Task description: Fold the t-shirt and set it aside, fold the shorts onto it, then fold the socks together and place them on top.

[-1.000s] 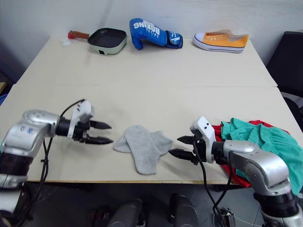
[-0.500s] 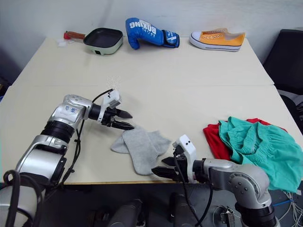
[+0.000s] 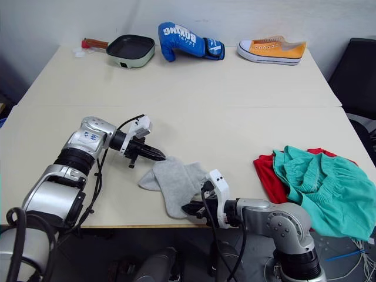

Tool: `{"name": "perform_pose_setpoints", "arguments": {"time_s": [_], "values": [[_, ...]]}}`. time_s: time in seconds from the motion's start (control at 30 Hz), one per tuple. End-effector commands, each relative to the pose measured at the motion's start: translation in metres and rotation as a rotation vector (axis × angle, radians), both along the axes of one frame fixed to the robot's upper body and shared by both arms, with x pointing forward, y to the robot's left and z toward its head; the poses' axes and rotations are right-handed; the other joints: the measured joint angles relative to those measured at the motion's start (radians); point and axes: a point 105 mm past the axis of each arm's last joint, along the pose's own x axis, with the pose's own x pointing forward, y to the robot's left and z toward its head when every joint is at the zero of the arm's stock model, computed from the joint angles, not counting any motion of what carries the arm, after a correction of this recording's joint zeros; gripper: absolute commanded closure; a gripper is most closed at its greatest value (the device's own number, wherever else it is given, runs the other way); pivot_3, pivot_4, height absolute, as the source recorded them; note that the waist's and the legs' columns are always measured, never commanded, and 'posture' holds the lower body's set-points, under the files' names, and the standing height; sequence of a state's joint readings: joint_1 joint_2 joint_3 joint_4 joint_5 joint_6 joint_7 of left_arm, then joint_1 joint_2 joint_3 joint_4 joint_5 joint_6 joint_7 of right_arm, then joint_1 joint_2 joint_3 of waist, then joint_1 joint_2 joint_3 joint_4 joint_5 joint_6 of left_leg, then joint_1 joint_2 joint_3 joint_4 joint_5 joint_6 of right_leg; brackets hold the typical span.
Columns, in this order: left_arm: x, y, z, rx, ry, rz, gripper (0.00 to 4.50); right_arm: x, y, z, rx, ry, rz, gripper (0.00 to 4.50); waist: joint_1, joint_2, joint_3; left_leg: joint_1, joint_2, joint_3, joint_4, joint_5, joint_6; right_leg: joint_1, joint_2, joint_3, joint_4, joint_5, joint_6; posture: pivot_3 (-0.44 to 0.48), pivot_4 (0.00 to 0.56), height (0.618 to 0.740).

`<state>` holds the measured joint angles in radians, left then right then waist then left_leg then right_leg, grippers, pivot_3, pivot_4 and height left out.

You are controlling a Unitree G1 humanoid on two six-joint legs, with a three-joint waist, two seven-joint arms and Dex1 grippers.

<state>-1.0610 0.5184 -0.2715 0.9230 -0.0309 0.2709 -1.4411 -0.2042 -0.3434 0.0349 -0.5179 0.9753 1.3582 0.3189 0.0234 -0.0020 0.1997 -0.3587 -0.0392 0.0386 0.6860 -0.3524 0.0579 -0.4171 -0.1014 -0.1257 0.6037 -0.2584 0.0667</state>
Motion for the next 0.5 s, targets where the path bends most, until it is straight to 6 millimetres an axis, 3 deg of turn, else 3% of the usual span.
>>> {"name": "perform_pose_setpoints", "arguments": {"time_s": [0.03, 0.23, 0.33, 0.5], "values": [[-0.002, 0.001, 0.011, -0.041, -0.006, -0.007, 4.47, -0.004, -0.004, 0.013, 0.026, -0.029, 0.036, 4.48, 0.0, 0.0, 0.0, 0.0, 0.0, 0.0, 0.0, 0.0, 0.0, 0.0, 0.0, 0.0, 0.0, 0.0, 0.0, 0.0, 0.15, 0.74], [-0.01, -0.002, 0.034, -0.152, 0.014, -0.003, 4.47, -0.001, -0.016, 0.041, 0.033, -0.096, 0.092, 4.48, -0.001, 0.0, 0.0, -0.003, 0.0, 0.0, 0.001, 0.0, 0.0, -0.003, 0.0, 0.0, 0.001, 0.0, 0.0, 0.0, 0.15, 0.74], [-0.022, 0.003, 0.044, -0.182, 0.016, -0.007, 4.47, 0.002, -0.023, 0.054, 0.009, -0.132, 0.135, 4.48, -0.003, 0.0, 0.0, -0.013, 0.0, -0.001, 0.006, 0.0, 0.0, -0.012, 0.0, 0.001, 0.006, 0.0, 0.0, 0.0, 0.15, 0.74], [-0.044, 0.018, 0.048, -0.164, 0.004, 0.028, 4.47, 0.012, -0.037, 0.071, -0.042, -0.18, 0.193, 4.48, -0.009, 0.0, 0.0, -0.013, 0.001, -0.001, 0.008, 0.0, 0.0, -0.012, 0.0, 0.002, 0.007, 0.0, 0.0, 0.0, 0.15, 0.74]]}}
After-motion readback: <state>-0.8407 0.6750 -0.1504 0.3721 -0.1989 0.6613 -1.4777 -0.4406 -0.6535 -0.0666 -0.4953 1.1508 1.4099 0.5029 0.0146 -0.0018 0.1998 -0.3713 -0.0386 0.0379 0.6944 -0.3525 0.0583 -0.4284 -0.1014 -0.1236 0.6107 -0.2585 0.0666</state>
